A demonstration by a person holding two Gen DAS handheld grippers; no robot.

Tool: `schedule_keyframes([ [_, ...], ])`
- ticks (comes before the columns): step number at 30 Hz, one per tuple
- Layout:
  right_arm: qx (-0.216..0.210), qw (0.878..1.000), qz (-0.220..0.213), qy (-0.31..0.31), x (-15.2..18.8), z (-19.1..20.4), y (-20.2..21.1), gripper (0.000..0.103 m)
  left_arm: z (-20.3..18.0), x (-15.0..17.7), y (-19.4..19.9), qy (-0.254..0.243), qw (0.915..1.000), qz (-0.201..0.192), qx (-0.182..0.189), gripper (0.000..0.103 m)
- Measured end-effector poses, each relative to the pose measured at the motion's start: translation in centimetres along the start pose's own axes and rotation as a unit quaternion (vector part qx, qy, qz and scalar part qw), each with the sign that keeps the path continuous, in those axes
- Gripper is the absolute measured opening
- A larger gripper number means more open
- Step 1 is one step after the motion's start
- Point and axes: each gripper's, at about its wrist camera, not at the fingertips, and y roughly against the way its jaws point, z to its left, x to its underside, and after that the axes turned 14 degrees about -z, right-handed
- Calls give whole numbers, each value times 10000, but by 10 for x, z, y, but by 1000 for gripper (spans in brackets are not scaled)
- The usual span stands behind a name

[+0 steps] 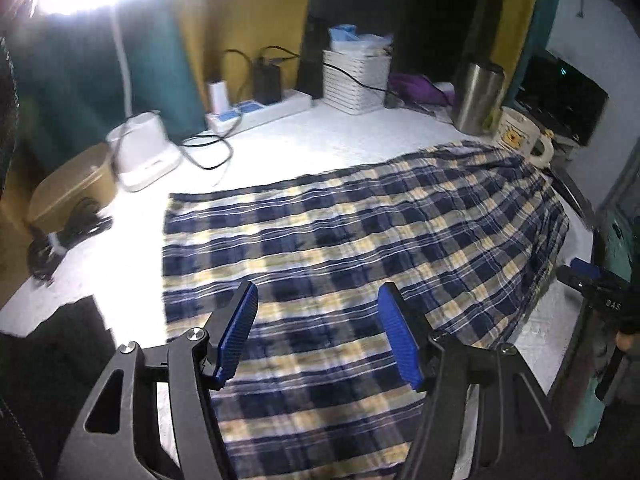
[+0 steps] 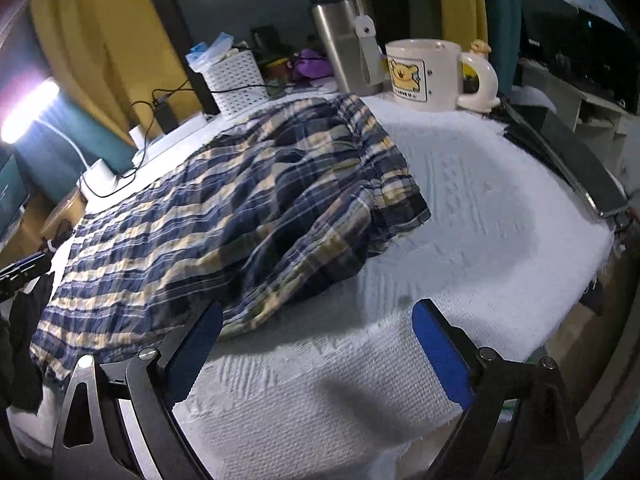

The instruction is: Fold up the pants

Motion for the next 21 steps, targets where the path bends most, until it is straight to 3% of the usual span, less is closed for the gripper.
schedule_keyframes([
  [7,-70,9999,-13,-94,-9,0,-15,96,1,-8,-18,-20,9999,98,49,63],
  [21,-203,9996,-56,-193,-26,13,-47,102,32,-2,-44,393,9986,357,71,63],
])
